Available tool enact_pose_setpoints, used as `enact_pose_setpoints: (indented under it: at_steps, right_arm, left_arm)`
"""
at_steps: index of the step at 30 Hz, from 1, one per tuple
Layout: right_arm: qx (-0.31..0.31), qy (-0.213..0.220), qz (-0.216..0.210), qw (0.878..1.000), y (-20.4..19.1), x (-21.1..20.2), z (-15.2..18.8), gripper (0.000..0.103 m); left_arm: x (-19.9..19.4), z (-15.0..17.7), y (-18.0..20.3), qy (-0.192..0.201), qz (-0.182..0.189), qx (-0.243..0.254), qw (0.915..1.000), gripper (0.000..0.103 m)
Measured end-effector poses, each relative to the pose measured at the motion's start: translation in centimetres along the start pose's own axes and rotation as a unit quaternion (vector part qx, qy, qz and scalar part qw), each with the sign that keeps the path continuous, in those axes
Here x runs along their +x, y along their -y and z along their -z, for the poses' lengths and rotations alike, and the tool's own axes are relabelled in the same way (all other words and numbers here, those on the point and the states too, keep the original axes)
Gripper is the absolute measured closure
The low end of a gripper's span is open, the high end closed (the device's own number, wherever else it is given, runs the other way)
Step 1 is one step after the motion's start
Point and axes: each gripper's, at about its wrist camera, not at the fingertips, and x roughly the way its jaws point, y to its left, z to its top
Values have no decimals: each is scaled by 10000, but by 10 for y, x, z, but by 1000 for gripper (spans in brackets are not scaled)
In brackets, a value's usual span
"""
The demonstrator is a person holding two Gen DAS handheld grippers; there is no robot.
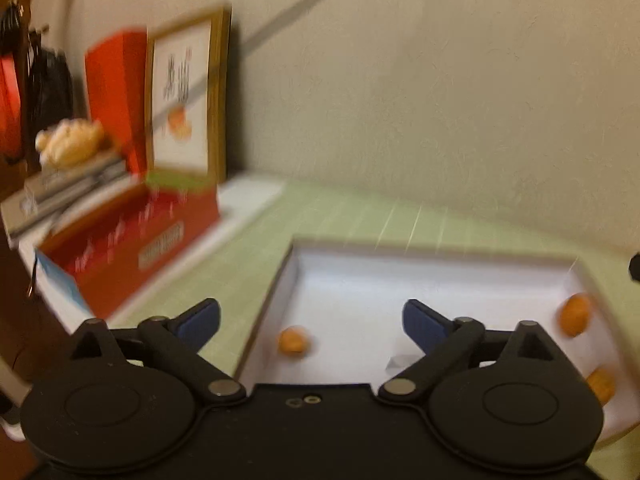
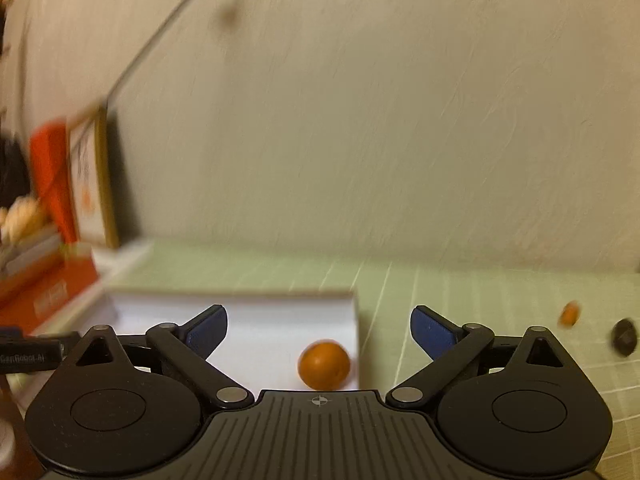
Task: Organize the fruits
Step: 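Lift both open tools away from the box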
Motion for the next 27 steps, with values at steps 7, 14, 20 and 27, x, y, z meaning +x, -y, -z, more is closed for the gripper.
enact_pose_setpoints:
  at_steps: [7,14,20,27]
  right_arm:
    - [168,508,-215,9983,10,-32,-20,0]
    - [263,407,-421,9979,21,-51,-22,0]
    - [475,331,-579,9966,46,-84,-28,0]
    - [683,348,-155,9969,102,-133,-27,0]
  left_arm:
    - [-33,-11,12,458,-134,316,9984,6]
    - [-60,-16,14,682,-200,258,9971,6]
    - [-85,-5,31,567,86,265,9980,6]
    - [-115,19,71,530,417,695,9953,6]
